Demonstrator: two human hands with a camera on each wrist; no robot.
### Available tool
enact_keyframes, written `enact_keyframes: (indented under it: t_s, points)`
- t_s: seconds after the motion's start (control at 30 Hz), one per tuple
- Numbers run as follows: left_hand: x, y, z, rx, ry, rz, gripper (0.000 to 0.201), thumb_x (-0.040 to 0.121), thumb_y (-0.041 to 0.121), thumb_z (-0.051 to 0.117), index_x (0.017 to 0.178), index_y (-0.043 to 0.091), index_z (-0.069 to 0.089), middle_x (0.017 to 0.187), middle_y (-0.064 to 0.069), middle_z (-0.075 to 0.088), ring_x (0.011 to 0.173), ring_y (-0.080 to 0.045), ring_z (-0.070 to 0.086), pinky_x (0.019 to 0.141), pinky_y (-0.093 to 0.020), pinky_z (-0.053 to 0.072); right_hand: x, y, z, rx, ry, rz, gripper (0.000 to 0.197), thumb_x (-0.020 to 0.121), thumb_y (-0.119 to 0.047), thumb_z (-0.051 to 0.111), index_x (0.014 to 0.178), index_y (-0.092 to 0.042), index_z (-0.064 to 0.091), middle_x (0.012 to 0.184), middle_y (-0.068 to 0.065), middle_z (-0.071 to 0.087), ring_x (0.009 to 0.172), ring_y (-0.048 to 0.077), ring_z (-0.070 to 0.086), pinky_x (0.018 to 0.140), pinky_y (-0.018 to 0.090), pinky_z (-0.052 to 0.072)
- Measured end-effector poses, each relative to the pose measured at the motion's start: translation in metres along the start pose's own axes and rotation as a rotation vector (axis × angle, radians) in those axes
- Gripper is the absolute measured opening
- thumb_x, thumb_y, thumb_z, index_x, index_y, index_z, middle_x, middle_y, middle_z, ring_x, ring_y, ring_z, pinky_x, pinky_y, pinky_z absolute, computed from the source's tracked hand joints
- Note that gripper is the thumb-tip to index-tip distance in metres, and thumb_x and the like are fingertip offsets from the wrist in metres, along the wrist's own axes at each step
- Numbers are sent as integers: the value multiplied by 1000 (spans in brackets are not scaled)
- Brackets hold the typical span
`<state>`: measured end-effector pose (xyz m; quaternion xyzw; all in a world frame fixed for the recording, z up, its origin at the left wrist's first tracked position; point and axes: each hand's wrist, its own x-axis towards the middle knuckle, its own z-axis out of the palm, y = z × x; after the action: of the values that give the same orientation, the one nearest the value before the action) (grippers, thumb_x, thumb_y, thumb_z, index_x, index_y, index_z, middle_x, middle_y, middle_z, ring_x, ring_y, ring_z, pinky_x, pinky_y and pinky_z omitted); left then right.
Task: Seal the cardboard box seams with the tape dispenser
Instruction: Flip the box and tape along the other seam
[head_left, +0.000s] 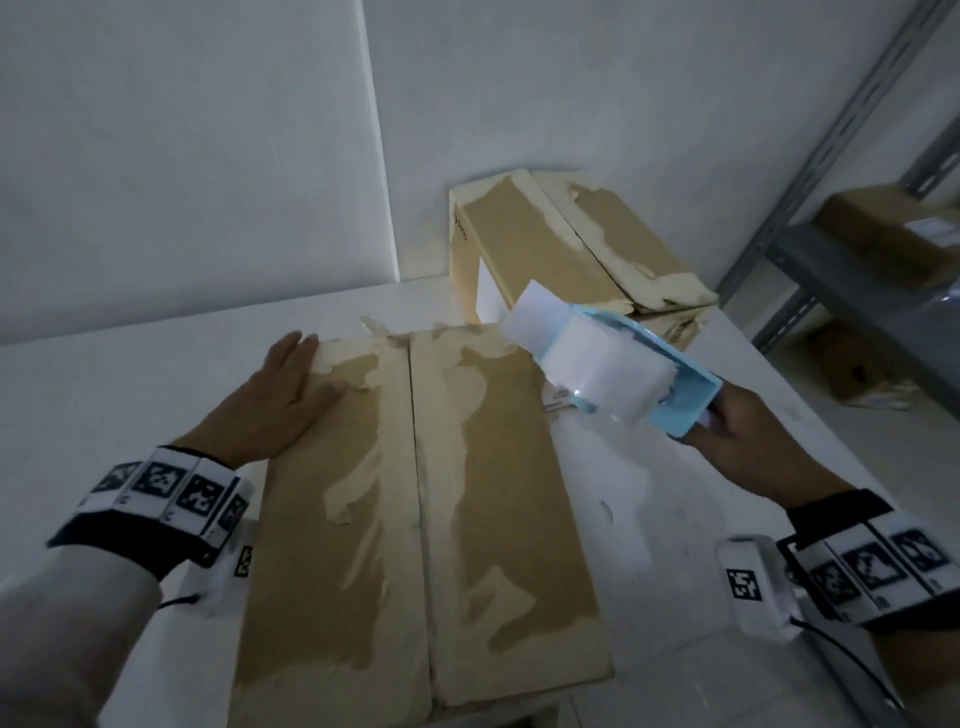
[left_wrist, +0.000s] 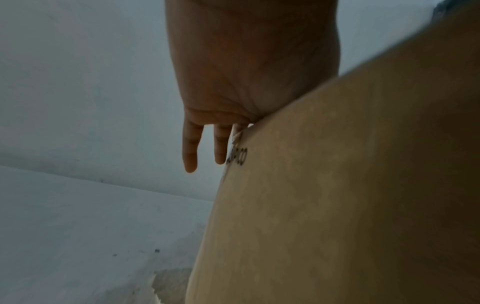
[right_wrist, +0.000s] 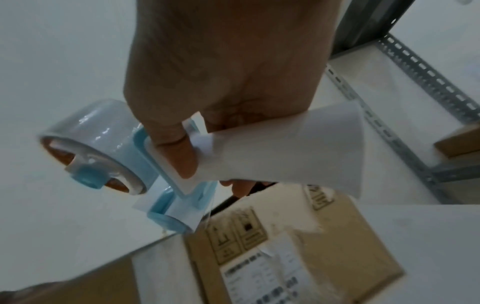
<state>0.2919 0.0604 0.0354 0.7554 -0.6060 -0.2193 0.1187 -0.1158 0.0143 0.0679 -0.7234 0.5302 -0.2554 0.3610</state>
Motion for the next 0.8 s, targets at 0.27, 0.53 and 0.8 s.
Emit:
enact_keyframes:
  t_s: [0.27, 0.53, 0.8]
  points:
    - [-2, 1, -1, -76, -28, -12, 110, 65, 80, 45, 147, 15, 8, 154, 1, 5, 134, -28, 32, 107, -40, 32, 42, -58, 25, 95, -3, -52, 8, 71, -24, 61, 68, -20, 55, 64, 6, 61, 56, 5, 55, 59, 17, 46]
    - [6, -14, -8, 0, -123, 69, 146, 28, 101, 22, 147, 19, 5, 156, 3, 3, 140, -18, 21, 110, -34, 26, 71, -106, 29, 70, -88, -141, 10, 78, -11, 65, 70, -15, 62, 66, 26, 61, 57, 29, 55, 61, 37, 46]
    - [0, -6, -22, 100, 8, 169, 120, 48, 96, 9, 143, 25, 27, 155, 7, 11, 129, -21, 41, 102, -35, 36, 82, -131, 35, 110, -135, -134, 11, 81, -13, 63, 70, -15, 62, 60, 5, 65, 47, 9, 55, 49, 20, 47]
